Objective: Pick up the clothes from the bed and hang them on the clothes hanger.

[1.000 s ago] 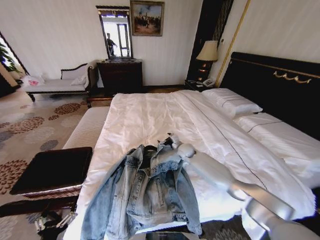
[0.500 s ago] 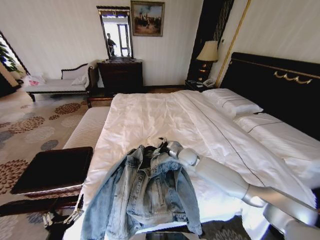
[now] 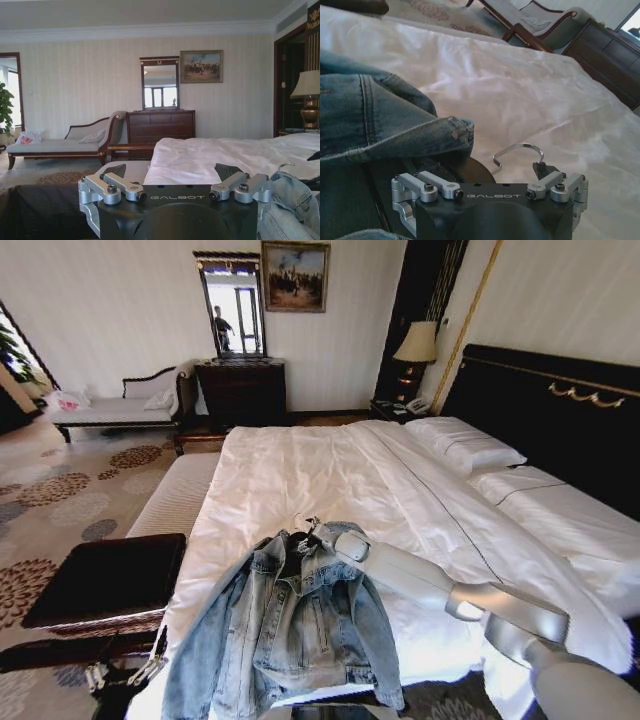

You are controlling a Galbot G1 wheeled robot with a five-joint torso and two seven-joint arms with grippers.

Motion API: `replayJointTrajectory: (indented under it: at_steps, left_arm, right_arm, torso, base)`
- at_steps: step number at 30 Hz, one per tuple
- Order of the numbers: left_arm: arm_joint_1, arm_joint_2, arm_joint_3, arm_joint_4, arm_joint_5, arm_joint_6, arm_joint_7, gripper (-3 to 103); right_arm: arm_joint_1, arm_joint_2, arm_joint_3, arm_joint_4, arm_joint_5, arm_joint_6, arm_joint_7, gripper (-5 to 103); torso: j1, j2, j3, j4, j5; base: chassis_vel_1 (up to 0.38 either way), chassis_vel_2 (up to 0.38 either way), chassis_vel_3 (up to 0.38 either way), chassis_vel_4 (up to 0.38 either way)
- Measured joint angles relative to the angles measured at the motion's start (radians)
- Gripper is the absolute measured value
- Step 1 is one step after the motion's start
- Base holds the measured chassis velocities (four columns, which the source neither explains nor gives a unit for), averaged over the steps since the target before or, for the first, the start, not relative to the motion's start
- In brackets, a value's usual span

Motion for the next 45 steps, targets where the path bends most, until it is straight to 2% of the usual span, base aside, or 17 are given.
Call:
replayJointTrajectory:
  at_steps: [6,14,15,17,21,24,25,28,31,35,39,45]
  left_arm:
    - [0.0,-0.007,0.004,0.002,-0.002,-0.002,0.0,100]
    - [0.003,-0.013,0.005,-0.008,-0.008,-0.002,-0.002,100]
    - [0.004,-0.013,0.007,-0.009,-0.007,-0.001,-0.003,100]
    - [0.004,-0.013,0.009,-0.011,-0.006,0.0,-0.003,100]
    - [0.004,-0.012,0.016,-0.011,0.0,0.003,-0.004,100]
    - [0.003,-0.012,0.018,-0.011,0.001,0.005,-0.006,100]
    - [0.003,-0.012,0.02,-0.012,0.002,0.006,-0.006,100]
    - [0.002,-0.013,0.027,-0.014,0.006,0.009,-0.008,100]
    - [0.002,-0.014,0.028,-0.014,0.007,0.009,-0.009,100]
    - [0.002,-0.014,0.028,-0.014,0.007,0.009,-0.011,100]
    - [0.002,-0.013,0.028,-0.014,0.007,0.009,-0.012,100]
    - [0.002,-0.013,0.025,-0.015,0.006,0.009,-0.014,100]
  right_arm:
    - [0.02,0.011,-0.028,-0.034,0.01,-0.016,-0.01,100]
    - [0.053,0.116,-0.075,-0.174,-0.009,-0.017,-0.028,101]
    - [0.057,0.133,-0.08,-0.198,-0.01,-0.016,-0.029,97]
    - [0.059,0.142,-0.082,-0.209,-0.008,-0.016,-0.029,97]
    - [0.072,0.152,-0.091,-0.235,0.001,-0.017,-0.032,76]
    - [0.073,0.151,-0.094,-0.24,0.005,-0.018,-0.035,76]
    - [0.073,0.151,-0.094,-0.244,0.013,-0.02,-0.038,65]
    - [0.069,0.163,-0.09,-0.267,0.044,-0.036,-0.037,50]
    - [0.067,0.172,-0.085,-0.282,0.05,-0.038,-0.037,44]
    - [0.068,0.176,-0.085,-0.285,0.052,-0.038,-0.036,44]
    - [0.059,0.187,-0.071,-0.3,-0.011,0.009,-0.007,43]
    - [0.032,0.203,-0.042,-0.331,-0.206,0.098,0.04,41]
  torso:
    - [0.0,0.0,0.0,-0.0004,-0.0002]
    - [0.0,0.0,0.0,0.0003,-0.0001]
    - [0.0,0.0,0.0,0.0001,-0.0002]
    - [0.0,0.0,0.0,0.0001,-0.0001]
    - [0.0,0.0,0.0,-0.0001,-0.0002]
    - [0.0,0.0,0.0,-0.0003,-0.0002]
    - [0.0,0.0,0.0,-0.0002,-0.0001]
    - [0.0,0.0,0.0,-0.0003,-0.0002]
    - [0.0,0.0,0.0,0.0,-0.0002]
    - [0.0,0.0,0.0,-0.0001,-0.0002]
    - [0.0,0.0,0.0,0.0001,0.0]
    - [0.0,0.0,0.0,-0.0001,0.0]
  base:
    - [0.0,0.0,0.0,0.0]
    - [0.0,0.0,0.0,0.0]
    - [0.0,0.0,0.0,0.0]
    - [0.0,0.0,0.0,0.0]
    - [0.0,0.0,0.0,0.0]
    - [0.0,0.0,0.0,0.0]
    - [0.0,0.0,0.0,0.0]
    - [0.0,0.0,0.0,0.0]
    - [0.0,0.0,0.0,0.0]
    - [0.0,0.0,0.0,0.0]
    - [0.0,0.0,0.0,0.0]
    - [0.0,0.0,0.0,0.0]
